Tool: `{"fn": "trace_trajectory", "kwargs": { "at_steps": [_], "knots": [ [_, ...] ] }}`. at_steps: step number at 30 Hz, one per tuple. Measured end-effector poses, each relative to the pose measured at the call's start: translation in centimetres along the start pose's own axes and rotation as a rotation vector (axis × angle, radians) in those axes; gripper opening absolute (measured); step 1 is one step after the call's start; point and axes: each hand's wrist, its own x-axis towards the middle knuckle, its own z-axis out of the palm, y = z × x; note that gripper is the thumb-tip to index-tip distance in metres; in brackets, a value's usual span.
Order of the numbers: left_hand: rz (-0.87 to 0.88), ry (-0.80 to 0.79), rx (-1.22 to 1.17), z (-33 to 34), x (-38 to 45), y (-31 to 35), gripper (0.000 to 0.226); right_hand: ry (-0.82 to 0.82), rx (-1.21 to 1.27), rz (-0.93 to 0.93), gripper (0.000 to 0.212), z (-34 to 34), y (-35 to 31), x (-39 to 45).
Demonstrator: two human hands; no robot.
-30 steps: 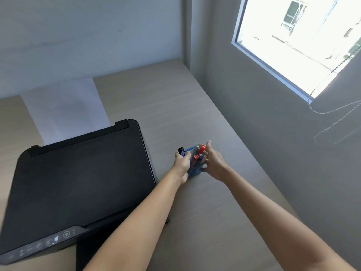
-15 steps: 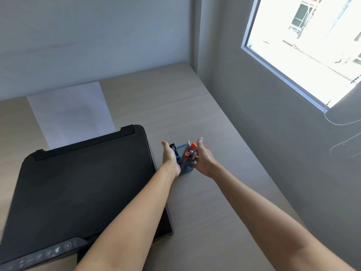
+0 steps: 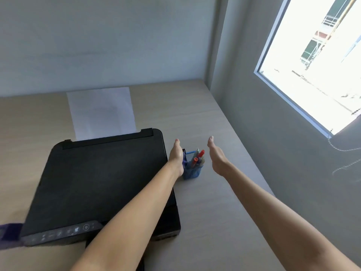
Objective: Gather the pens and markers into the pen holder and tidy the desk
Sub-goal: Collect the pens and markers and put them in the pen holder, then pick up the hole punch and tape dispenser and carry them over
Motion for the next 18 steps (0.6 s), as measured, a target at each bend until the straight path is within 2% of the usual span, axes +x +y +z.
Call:
{"fn": "trace_trajectory", "kwargs": {
  "at_steps": [3, 6, 9, 11, 14, 18],
  "knots": [
    [0.101, -0.143, -0.008, -0.5, -3.6, 1.6, 0.062, 0.054, -0.088, -0.127, 0.068, 0.3, -2.0, -1.2],
    [0.207, -0.166, -0.071, -4.9, -7.4, 3.2, 0.065, 0.035, -0.190, -0.261, 0.065, 2.9, -4.2, -2.7],
    [0.315, -0.163, -0.163, -11.7, -10.5, 3.7, 0.055, -0.048, -0.244, -0.332, 0.065, 7.8, -5.4, -4.1],
    [0.389, -0.090, -0.118, -17.3, -12.8, 3.3, 0.041, -0.139, -0.263, -0.358, 0.064, 12.4, -5.3, -5.1],
    [0.418, 0.121, -0.079, -26.8, -15.0, 1.5, 0.017, -0.295, -0.310, -0.386, 0.065, 20.7, -4.5, -7.5],
    [0.371, 0.402, -0.050, -39.1, -18.4, -2.9, 0.014, -0.454, -0.412, -0.417, 0.061, 32.2, -1.7, -12.4]
  ]
}}
